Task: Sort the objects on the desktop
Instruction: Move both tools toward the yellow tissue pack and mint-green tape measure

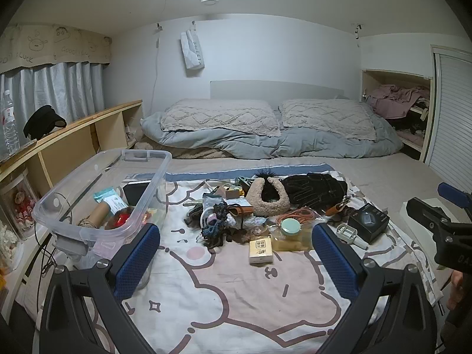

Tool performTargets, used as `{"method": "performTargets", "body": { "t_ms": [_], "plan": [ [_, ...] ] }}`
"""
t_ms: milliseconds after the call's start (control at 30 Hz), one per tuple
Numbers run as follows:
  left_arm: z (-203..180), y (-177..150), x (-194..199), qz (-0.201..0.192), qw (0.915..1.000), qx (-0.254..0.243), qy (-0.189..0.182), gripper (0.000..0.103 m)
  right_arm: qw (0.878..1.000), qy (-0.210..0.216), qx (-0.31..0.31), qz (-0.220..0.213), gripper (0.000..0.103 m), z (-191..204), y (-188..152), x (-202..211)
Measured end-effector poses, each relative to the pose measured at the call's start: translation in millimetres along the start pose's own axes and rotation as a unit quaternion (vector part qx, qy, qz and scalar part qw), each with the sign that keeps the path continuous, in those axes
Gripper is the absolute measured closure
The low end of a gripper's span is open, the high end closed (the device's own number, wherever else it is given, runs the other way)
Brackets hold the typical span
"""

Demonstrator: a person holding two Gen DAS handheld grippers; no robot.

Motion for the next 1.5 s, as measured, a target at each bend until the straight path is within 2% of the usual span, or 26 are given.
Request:
{"method": "performTargets", "body": {
  "t_ms": [1167,1500],
  "plan": [
    [-2.4,7.7,0.3,-0.001,1.0000,0.003,-0.001,0.000,1.000,0.004,-0.002,0.005,0.000,2.9,-2.6,-0.2],
    [-8.5,-5.7,-10.8,0.011,0.9999,0.009,-0.008,0.000,1.000,0.005,-0.004,0.020,0.000,3.9,-11.3,-10.5]
  ]
}}
Point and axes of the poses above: each gripper's, at about its wrist camera, not at the fingertips, and x roughly against the way its jaws point, z to its left, y to its top, the point moved 7 cm from there along -x, roughly the way its jaws point, and after that the axes turned 14 degrees about -z, right-handed, at the moved point
